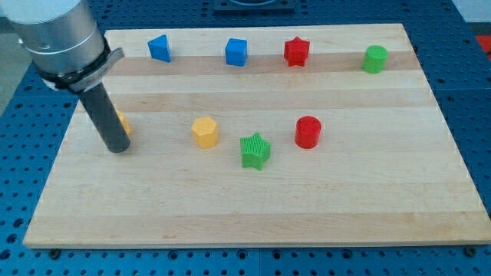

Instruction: Slide the yellow heart closer to the yellow hexagon

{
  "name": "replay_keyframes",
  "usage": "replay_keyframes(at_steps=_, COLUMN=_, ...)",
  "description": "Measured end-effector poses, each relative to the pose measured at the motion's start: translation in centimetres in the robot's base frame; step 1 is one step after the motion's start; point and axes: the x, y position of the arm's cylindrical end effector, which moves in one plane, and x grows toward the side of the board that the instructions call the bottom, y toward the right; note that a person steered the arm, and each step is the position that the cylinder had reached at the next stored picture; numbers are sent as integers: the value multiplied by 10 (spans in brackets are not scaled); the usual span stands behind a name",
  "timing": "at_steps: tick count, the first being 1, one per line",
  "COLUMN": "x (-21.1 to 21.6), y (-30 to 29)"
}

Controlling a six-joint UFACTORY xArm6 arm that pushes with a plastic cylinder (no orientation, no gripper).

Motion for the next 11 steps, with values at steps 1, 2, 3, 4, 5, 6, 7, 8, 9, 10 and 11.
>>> replay_keyframes(at_steps=1, x=0, y=-11)
replay_keyframes(at_steps=2, x=1, y=-23)
replay_keyframes(at_steps=3, x=4, y=-32)
replay_keyframes(at_steps=4, x=4, y=-43)
replay_keyframes(at_steps=5, x=-4, y=-47)
replay_keyframes(at_steps=6, x=-26, y=-32)
replay_keyframes(at_steps=7, x=-47, y=-8)
replay_keyframes(at_steps=8, x=-62, y=27)
replay_keyframes(at_steps=9, x=-71, y=57)
replay_keyframes(at_steps=10, x=-81, y=73)
replay_keyframes(at_steps=11, x=-91, y=82)
